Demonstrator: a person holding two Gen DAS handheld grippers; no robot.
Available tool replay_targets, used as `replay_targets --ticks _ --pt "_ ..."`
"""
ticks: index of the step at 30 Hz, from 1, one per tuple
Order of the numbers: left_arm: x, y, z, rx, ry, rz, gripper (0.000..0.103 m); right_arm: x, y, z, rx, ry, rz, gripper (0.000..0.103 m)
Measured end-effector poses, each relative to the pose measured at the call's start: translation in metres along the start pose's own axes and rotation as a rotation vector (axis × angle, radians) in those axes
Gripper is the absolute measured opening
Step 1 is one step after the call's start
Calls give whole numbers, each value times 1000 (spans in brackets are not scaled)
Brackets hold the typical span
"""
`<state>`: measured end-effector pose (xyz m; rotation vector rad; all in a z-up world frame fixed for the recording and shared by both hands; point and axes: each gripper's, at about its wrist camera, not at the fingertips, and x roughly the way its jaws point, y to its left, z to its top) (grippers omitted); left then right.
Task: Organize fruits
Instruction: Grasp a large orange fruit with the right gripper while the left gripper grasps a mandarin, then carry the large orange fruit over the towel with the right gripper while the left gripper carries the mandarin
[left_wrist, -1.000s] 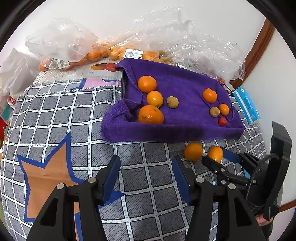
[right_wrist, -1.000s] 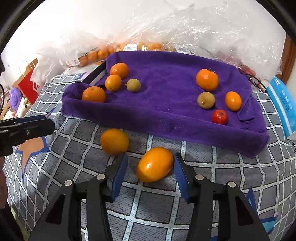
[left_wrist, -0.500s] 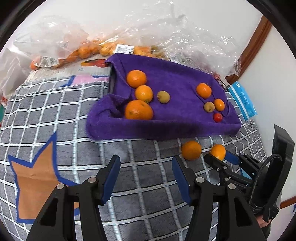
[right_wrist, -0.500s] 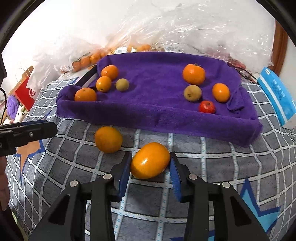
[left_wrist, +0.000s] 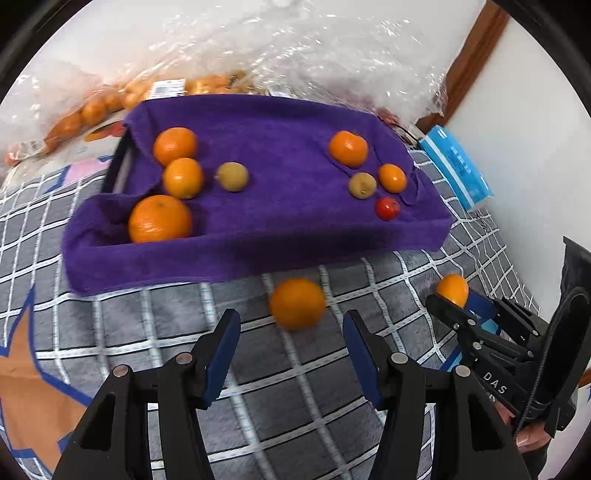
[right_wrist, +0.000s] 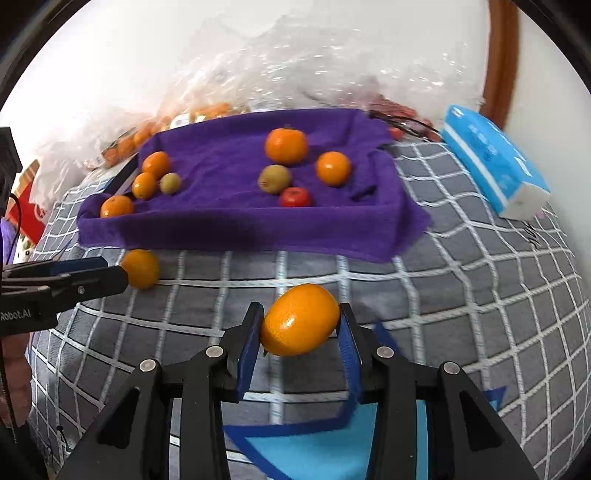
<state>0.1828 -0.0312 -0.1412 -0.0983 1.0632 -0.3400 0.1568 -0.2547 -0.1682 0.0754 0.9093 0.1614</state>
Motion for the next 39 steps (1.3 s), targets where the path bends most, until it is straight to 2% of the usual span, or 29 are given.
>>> replay_targets --ticks 6,8,10,12,21,39 --pt "14 -15 3 20 16 37 54 -7 -14 -3 9 -13 -30 40" --pt "16 -17 3 18 14 47 50 -9 -15 -3 6 -18 -40 40" --pt "18 -17 3 14 11 61 39 -10 -16 -2 7 -23 -45 40" --pt "19 -18 3 15 6 70 33 -11 -17 0 13 -28 -44 40" --pt "-4 -15 1 3 -37 96 33 -23 -12 6 15 -60 -37 40" --pt "-98 -8 -10 -52 -226 114 33 -80 23 24 -24 -171 -37 40"
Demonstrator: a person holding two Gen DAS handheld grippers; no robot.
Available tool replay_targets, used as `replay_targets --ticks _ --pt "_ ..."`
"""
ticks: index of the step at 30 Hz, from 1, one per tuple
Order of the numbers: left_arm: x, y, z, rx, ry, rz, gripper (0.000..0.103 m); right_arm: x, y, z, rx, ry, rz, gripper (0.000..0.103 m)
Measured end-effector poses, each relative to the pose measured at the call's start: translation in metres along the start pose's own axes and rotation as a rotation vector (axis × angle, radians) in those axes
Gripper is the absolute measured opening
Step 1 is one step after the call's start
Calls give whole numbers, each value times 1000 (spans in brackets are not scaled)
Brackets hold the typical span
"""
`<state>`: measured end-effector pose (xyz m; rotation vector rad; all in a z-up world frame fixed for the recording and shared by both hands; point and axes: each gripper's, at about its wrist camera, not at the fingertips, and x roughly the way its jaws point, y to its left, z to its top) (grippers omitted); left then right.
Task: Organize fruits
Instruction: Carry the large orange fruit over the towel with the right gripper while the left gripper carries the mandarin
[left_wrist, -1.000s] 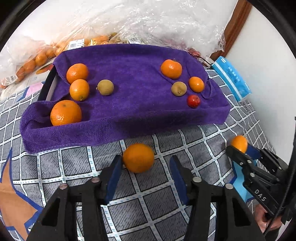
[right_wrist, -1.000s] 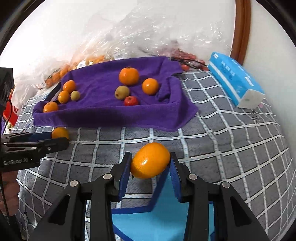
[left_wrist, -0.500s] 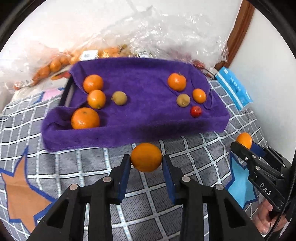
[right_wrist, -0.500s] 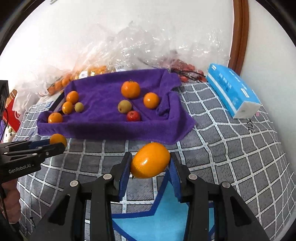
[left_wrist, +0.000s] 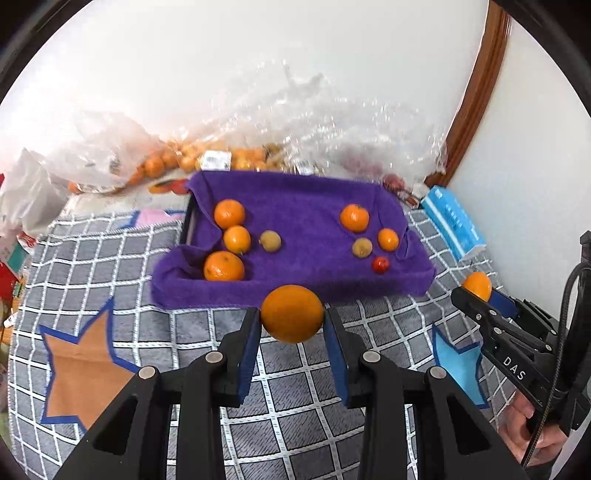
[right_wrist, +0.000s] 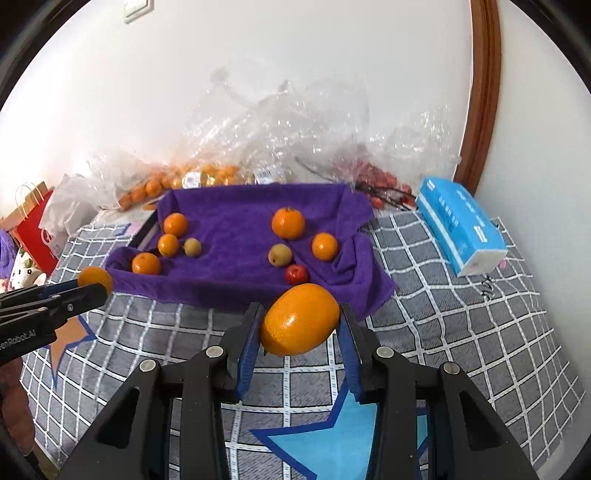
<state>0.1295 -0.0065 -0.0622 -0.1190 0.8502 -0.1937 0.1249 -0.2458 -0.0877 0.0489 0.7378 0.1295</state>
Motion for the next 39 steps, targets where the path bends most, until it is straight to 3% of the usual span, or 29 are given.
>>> replay_targets --ticks 19,39 --pt "-53 3 27 2 -136 -5 33 -41 19 35 -16 -112 -18 40" --pt "-71 -4 46 21 -192 0 33 -61 19 62 -24 -189 -28 40"
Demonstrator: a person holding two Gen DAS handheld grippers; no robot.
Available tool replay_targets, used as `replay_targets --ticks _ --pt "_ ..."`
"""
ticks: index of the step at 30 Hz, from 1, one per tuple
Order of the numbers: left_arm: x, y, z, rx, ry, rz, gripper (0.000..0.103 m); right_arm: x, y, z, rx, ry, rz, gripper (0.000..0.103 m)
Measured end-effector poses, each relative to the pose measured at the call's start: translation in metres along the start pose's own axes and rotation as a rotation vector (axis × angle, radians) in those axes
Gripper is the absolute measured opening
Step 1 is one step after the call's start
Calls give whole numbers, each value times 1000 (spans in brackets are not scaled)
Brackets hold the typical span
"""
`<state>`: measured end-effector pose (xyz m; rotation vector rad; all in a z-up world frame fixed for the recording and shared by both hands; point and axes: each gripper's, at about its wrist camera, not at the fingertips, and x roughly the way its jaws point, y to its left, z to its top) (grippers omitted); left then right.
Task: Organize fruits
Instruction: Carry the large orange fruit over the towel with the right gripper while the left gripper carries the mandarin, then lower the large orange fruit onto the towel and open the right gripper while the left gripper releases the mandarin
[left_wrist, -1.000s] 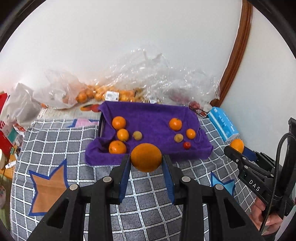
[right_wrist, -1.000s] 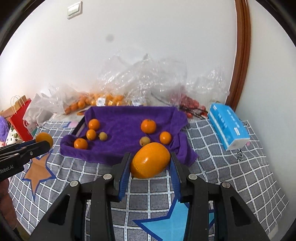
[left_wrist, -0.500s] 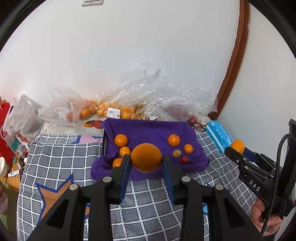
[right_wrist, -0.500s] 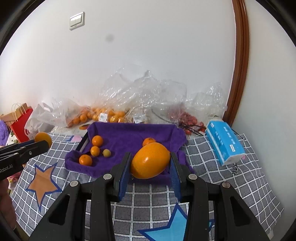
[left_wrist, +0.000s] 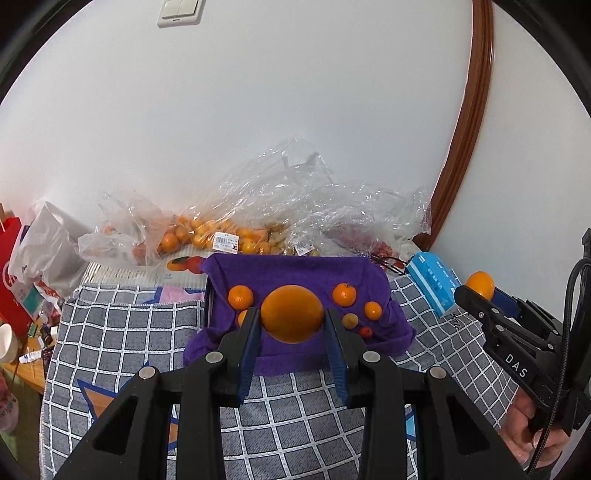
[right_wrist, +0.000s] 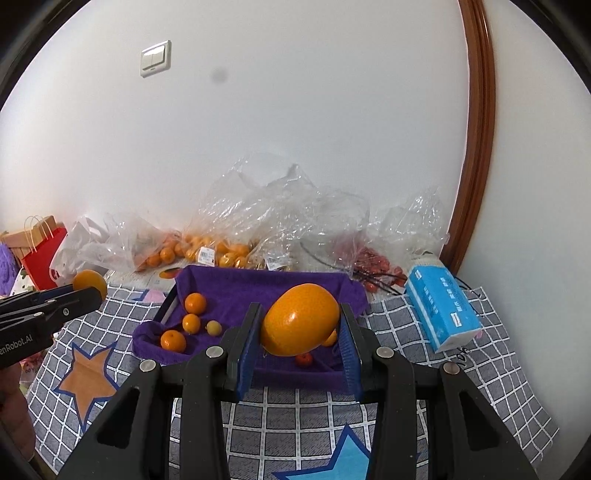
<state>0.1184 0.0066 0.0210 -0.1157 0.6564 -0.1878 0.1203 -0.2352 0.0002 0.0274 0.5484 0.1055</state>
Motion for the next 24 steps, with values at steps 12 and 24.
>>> replay_targets --ticks 12,24 --pt "2 -4 12 17 -14 -9 33 0 -6 12 11 -20 2 40" --pt "10 -8 26 31 -23 -4 33 10 -12 21 14 -24 3 40"
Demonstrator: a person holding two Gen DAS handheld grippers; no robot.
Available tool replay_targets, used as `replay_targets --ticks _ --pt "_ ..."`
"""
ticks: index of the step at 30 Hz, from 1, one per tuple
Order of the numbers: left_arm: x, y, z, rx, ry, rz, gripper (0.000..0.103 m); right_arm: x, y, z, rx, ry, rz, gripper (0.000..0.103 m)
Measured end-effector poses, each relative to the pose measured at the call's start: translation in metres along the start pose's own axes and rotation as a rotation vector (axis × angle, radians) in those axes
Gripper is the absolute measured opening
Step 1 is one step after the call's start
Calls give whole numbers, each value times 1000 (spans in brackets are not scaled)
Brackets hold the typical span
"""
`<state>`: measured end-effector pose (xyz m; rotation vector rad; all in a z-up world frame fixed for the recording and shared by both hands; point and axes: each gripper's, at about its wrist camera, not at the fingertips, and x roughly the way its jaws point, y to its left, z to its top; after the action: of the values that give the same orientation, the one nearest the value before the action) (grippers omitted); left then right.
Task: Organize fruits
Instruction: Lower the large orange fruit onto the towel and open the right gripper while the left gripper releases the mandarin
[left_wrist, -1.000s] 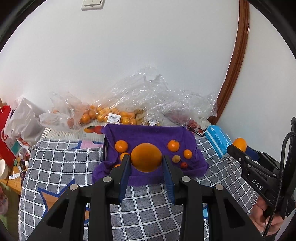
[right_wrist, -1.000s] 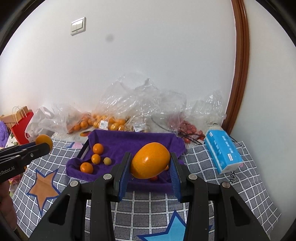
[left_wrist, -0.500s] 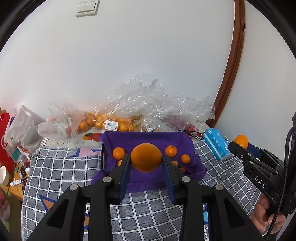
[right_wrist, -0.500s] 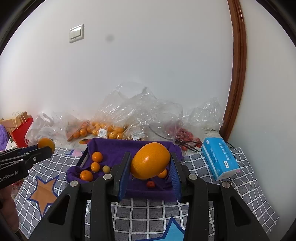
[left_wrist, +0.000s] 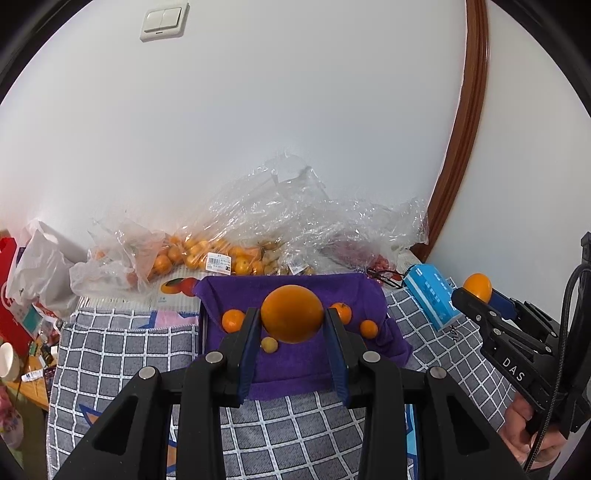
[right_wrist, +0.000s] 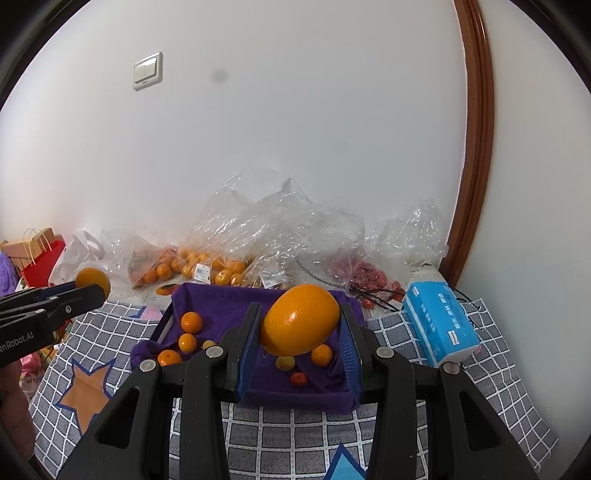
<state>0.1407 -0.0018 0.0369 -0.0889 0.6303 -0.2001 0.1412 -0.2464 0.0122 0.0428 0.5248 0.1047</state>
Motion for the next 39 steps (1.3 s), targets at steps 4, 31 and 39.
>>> replay_targets --ticks 4,31,39 --pt "6 3 6 -5 1 4 33 8 -3 5 1 4 -5 40" --pt "79 27 34 -40 72 39 33 95 -7 18 13 87 11 40" --pt "111 34 31 -54 122 42 33 127 -5 4 7 150 22 40"
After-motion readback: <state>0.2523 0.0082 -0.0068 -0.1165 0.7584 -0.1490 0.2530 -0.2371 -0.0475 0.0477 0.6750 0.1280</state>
